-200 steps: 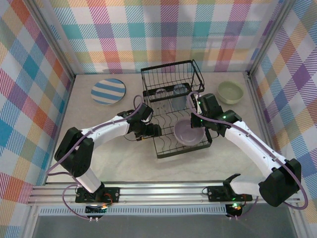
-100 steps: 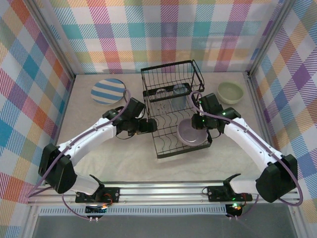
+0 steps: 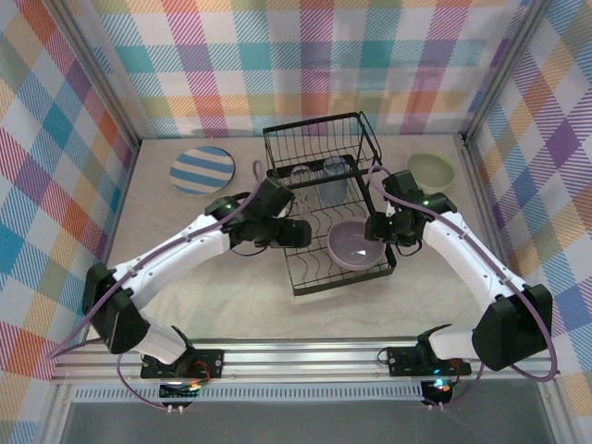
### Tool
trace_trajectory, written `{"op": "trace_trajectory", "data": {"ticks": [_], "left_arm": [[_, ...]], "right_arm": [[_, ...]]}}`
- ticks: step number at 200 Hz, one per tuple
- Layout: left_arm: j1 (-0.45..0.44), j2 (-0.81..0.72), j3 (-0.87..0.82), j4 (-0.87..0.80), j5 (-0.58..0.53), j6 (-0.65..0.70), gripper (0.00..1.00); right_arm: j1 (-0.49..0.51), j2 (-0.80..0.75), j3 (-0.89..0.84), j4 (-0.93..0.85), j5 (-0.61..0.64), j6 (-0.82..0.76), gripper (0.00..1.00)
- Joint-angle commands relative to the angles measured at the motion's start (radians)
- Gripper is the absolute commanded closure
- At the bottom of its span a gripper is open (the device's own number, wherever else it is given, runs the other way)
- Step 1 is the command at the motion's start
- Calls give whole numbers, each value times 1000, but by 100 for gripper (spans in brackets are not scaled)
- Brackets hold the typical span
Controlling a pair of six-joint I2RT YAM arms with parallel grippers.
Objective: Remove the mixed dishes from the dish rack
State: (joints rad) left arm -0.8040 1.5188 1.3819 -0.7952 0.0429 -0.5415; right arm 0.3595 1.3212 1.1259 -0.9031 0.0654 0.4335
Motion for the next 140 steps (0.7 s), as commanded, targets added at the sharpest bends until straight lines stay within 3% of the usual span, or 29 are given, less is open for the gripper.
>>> {"op": "trace_trajectory", "data": {"ticks": [1, 65, 140], "left_arm": [[-47, 104, 110, -58, -36, 33, 23], [-98, 412, 380, -159, -71, 20, 30], [-98, 588, 487, -173, -96, -8, 38]], "right_arm": [[-18, -40, -24, -15, -44, 30, 38], [-64, -105, -44, -32, -41, 25, 25], [-76, -193, -81, -37, -59, 11, 7]]}}
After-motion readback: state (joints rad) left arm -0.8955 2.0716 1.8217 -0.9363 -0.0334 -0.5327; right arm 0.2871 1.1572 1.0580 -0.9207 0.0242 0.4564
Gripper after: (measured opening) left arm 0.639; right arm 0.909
